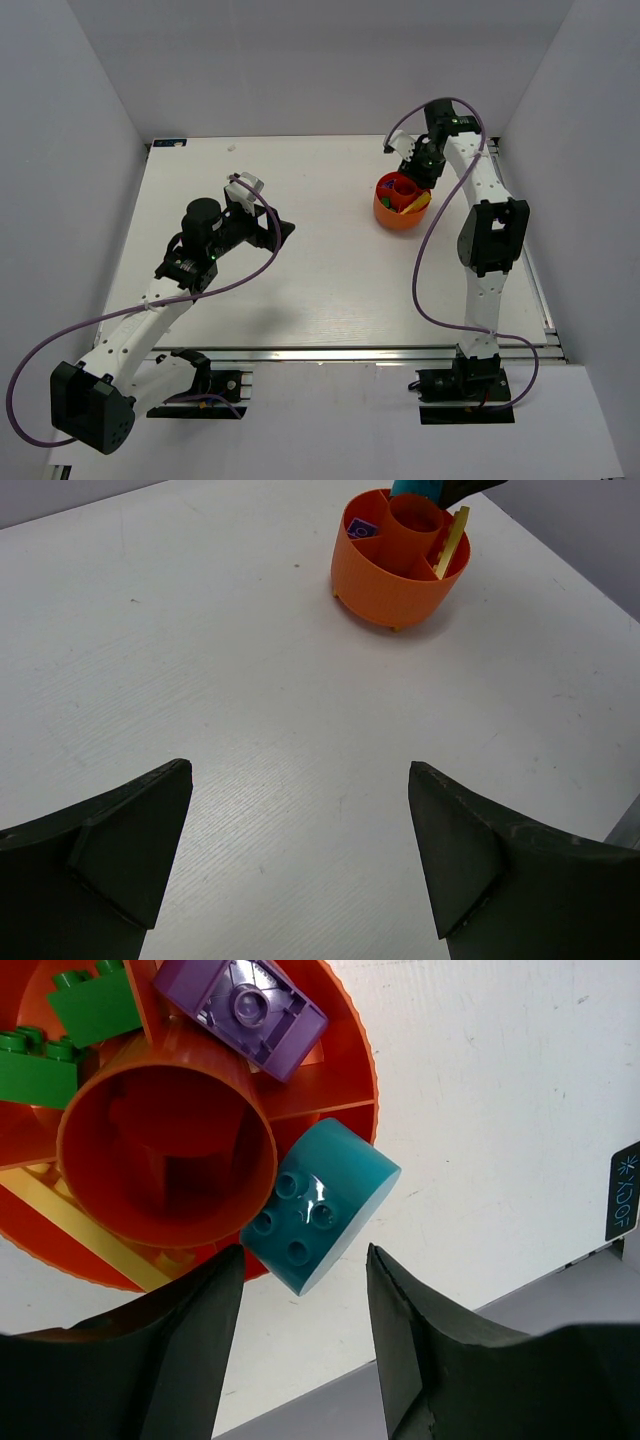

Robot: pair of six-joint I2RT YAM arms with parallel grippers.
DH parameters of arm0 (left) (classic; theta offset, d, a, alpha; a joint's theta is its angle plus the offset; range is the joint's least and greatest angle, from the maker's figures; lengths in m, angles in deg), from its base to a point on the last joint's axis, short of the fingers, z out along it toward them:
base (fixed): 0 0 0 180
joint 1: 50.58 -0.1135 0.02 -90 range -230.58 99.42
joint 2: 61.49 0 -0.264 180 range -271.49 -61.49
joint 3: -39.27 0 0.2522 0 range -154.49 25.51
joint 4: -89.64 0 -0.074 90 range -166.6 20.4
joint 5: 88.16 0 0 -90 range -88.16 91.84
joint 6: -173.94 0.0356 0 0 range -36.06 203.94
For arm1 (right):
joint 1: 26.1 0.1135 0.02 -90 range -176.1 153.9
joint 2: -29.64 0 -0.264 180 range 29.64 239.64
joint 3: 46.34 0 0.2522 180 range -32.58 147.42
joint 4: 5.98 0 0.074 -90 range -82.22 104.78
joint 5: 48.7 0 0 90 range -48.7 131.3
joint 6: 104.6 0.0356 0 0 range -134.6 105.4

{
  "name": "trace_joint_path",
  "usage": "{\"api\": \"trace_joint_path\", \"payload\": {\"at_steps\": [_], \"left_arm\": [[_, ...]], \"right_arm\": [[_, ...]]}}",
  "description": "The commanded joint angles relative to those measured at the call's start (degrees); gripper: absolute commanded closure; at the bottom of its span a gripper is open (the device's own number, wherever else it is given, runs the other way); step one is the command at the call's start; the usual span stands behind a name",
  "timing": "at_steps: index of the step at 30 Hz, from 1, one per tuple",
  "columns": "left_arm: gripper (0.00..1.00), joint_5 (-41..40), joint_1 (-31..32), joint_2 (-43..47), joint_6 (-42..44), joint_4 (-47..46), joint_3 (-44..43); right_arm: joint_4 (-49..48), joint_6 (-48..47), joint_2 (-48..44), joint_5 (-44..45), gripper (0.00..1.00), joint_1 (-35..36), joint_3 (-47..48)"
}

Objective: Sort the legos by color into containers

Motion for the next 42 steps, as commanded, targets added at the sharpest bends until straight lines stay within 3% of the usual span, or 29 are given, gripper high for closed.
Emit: {"api": "trace_joint_path", "payload": {"at_steps": [1, 13, 18, 20, 22, 23, 24, 25, 26, 27, 30, 37, 42], "left_arm": [[0.02, -0.4, 0.2, 1.5, 0.7, -0.6, 0.6], [0.02, -0.4, 0.2, 1.4, 0.7, -0.6, 0.6], [0.02, -0.2, 0.2, 1.4, 0.5, -0.7, 0.6], [0.02, 0.5, 0.2, 1.2, 0.5, -0.7, 0.4], [0.02, 1.2, 0.2, 1.1, 0.5, -0.9, 0.6], [0.02, 2.1, 0.2, 1.1, 0.4, -1.1, 0.6], [0.02, 2.4, 0.2, 0.8, 0.4, -1.1, 0.6], [0.02, 2.6, 0.2, 0.5, 0.5, -1.0, 0.4], [0.02, 2.8, 0.2, 0.3, 0.6, -0.4, 0.1], [0.02, 3.2, 0.2, 0.1, 0.7, -0.3, 0.0], [0.02, 4.1, 0.2, 0.1, 1.1, -0.5, 0.2], [0.02, 5.3, 0.2, 0.5, 2.4, -1.8, 1.4], [0.02, 5.2, 0.2, 0.8, 2.9, -2.1, 2.3]], "right_arm": [[0.1, -1.0, -4.7, -2.3, 0.42, -1.2, 2.1], [-1.7, 2.3, -12.4, -9.5, 0.42, -2.4, 0.9], [-9.2, 14.6, -18.1, -17.0, 0.48, -3.8, -5.3], [-15.1, 25.1, -23.1, -23.4, 0.52, -4.7, -12.6], [-23.8, 33.0, -29.8, -28.1, 0.48, -5.5, -19.2], [-26.6, 36.3, -32.2, -30.5, 0.38, -5.5, -27.1], [-30.6, 42.9, -34.9, -35.1, 0.22, -5.7, -31.4], [-38.5, 46.1, -40.1, -37.7, 0.11, -5.9, -36.0], [-42.3, 48.8, -42.4, -41.2, 0.11, -6.0, -44.3], [-48.8, 54.0, -44.8, -41.8, 0.11, -5.7, -48.1], [-56.2, 62.2, -53.1, -41.6, 0.11, -5.6, -57.5], [-54.6, 68.7, -62.5, -33.2, 0.11, -5.6, -66.3], [-60.9, 69.4, -72.4, -28.0, 0.11, -6.2, -77.4]]}}
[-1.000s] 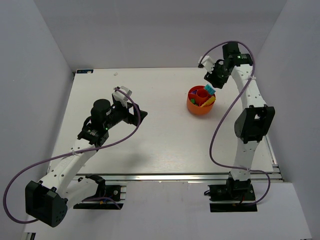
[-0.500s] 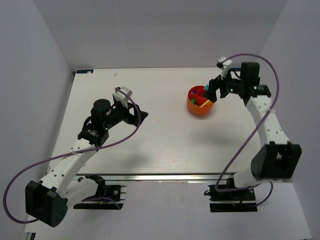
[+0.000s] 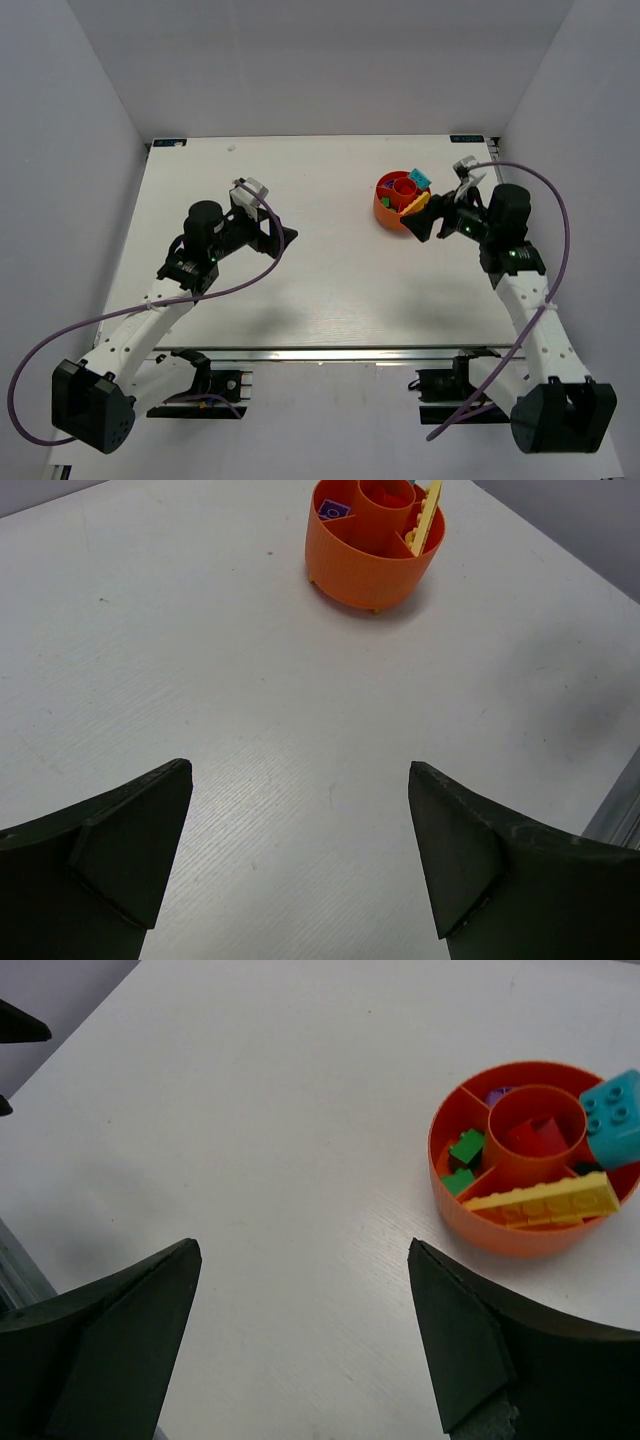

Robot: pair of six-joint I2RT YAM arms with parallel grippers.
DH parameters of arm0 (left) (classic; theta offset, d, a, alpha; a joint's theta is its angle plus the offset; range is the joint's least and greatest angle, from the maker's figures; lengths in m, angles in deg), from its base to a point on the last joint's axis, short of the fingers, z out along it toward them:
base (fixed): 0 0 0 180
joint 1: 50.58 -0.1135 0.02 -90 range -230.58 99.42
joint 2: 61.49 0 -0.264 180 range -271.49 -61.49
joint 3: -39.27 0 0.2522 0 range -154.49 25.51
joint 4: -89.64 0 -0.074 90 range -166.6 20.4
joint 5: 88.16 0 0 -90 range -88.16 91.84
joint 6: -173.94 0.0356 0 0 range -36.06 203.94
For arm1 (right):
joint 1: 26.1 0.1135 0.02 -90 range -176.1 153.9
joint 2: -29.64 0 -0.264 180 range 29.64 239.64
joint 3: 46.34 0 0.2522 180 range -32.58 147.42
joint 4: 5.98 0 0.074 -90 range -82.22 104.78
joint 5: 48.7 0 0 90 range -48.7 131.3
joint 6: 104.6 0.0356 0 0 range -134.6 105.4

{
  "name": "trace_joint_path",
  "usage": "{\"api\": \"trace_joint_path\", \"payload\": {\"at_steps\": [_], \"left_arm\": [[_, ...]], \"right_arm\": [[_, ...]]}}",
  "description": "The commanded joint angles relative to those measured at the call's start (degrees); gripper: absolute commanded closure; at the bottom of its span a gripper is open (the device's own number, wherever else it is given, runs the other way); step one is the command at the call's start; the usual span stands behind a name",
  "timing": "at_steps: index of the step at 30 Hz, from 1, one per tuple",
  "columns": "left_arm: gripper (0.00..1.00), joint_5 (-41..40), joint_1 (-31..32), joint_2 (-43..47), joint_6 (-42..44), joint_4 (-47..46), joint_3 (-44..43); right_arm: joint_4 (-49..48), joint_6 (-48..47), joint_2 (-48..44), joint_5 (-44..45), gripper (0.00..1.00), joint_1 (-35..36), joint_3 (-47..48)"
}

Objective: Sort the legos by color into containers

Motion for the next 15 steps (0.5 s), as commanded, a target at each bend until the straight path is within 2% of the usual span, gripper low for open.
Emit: {"api": "trace_joint_path", "payload": {"at_steps": [1, 11, 15], "left_arm": [[0.02, 1.2, 0.2, 0.9, 1.0, -0.8, 0.7], [0.02, 1.1, 0.2, 2.1, 0.9, -0.8, 0.3], [0.02, 1.1, 0.2, 3.0, 0.9, -0.8, 0.2]], "right_arm": [[-5.5, 2.6, -5.2, 3.8, 0.11, -0.5, -5.2], [-5.5, -0.9, -8.5, 6.3, 0.11, -2.6, -10.9], [-7.8, -1.9, -8.8, 6.1, 0.11, -5.6, -12.7]]}}
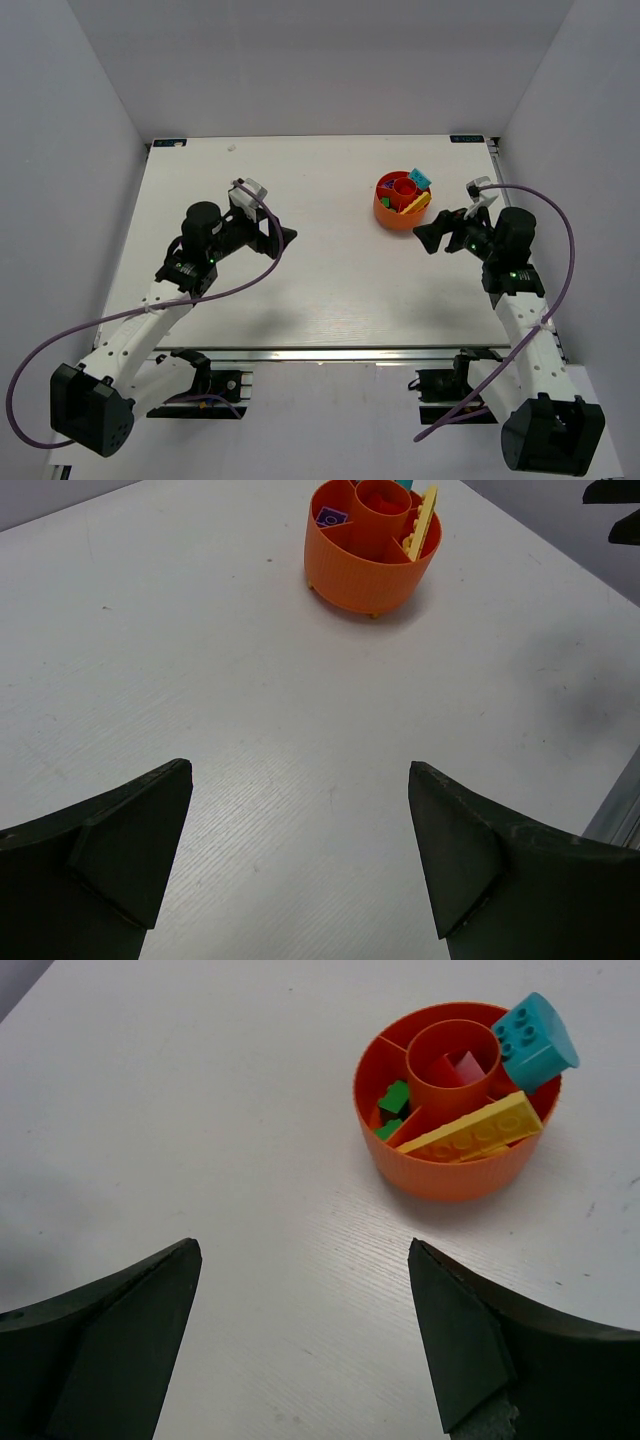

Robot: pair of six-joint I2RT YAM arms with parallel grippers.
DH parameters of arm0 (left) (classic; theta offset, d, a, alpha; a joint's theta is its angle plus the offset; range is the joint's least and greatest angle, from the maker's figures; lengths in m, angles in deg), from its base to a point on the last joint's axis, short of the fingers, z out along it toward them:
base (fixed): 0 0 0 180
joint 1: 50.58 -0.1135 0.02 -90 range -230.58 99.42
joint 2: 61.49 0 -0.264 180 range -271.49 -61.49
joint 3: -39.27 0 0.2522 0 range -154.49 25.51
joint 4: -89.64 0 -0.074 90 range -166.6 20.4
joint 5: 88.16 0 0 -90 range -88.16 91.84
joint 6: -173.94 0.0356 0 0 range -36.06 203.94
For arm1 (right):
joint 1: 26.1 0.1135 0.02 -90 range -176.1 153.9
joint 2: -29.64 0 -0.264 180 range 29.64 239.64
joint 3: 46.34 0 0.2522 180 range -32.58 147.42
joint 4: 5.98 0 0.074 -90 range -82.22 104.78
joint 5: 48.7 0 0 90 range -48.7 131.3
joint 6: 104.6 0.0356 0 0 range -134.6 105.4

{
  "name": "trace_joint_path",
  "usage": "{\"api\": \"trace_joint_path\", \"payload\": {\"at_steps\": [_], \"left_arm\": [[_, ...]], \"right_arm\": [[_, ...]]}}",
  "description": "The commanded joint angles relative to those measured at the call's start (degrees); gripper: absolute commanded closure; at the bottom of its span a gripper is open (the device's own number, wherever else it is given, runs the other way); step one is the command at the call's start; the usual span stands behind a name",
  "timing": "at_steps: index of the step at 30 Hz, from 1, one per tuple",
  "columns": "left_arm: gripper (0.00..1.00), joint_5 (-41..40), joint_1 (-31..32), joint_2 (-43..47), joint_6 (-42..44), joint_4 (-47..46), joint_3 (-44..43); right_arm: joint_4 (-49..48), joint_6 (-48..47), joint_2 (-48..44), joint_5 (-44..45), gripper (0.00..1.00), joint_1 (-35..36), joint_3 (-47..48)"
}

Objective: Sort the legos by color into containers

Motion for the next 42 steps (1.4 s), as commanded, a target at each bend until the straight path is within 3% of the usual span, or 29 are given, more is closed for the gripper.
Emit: {"api": "trace_joint_path", "payload": {"at_steps": [1, 23, 42], "left_arm": [[0.02, 0.9, 0.2, 2.3, 0.3, -0.8, -0.2], [0.02, 0.9, 0.2, 2.6, -0.4, -0.1, -0.9], [0.02, 0.2, 0.2, 2.5, -0.2, 0.0, -0.8]], "right_arm": [[-4.3, -1.9, -1.0, 0.8, 0.11, -1.7, -1.1], [-5.1, -1.3, -1.9, -2.4, 0.11, -8.1, -2.6], [-3.5, -0.2, -1.3, -2.4, 0.11, -9.4, -0.9]]}}
